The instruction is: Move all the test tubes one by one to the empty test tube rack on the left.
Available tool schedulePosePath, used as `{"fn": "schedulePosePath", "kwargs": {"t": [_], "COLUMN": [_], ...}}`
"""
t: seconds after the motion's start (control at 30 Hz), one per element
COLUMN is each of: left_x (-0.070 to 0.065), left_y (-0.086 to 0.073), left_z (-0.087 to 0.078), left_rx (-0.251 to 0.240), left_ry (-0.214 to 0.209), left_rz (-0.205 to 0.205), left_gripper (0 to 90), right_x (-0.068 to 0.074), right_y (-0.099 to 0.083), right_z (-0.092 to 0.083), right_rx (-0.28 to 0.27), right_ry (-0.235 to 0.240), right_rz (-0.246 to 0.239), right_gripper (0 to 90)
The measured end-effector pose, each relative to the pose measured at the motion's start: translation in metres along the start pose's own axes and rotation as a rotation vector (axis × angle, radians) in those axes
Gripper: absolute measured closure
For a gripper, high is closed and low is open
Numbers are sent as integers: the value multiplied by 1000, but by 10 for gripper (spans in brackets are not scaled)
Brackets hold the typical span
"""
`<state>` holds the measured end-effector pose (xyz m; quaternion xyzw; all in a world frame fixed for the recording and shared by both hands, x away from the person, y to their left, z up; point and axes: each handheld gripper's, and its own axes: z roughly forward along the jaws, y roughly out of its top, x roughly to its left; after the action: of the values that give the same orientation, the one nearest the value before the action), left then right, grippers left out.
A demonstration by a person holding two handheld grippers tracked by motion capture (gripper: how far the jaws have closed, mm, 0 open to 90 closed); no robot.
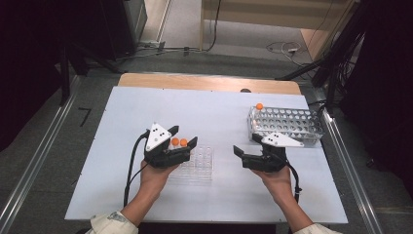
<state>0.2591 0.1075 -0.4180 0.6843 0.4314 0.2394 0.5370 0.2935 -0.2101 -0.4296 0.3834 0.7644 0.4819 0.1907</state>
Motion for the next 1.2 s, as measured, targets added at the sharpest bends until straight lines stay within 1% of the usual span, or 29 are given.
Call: {"fn": "schedulePosePath", "kwargs": {"t": [0.13,0.33,0.43,0.57,0.7,0.8,0.97,1.2], "left_x": [1,3,4,5,7,7,7,10], "left_y": [1,1,1,1,1,1,1,2], "left_z": [-1,-3,-5,-7,-9,-10,-10,-13], "left_rx": [-2,1,-4,-7,-10,-14,-4,-12], "left_ry": [1,15,15,19,18,17,18,25], "left_rz": [1,0,-3,-5,-11,-10,-5,-9], "left_gripper": [245,196,196,196,196,196,187,181], "right_x": [-9,-24,-29,-35,-40,-43,-47,-55], "right_y": [1,1,1,2,5,7,9,12], "right_z": [1,5,7,11,16,19,23,27], "right_rx": [-3,-1,-11,-22,-24,-24,-25,-30], "right_ry": [-40,-98,-134,-171,-193,-210,-228,-258], "right_rz": [17,50,51,64,76,73,75,81], "right_gripper": [179,167,165,165,169,171,174,175]}}
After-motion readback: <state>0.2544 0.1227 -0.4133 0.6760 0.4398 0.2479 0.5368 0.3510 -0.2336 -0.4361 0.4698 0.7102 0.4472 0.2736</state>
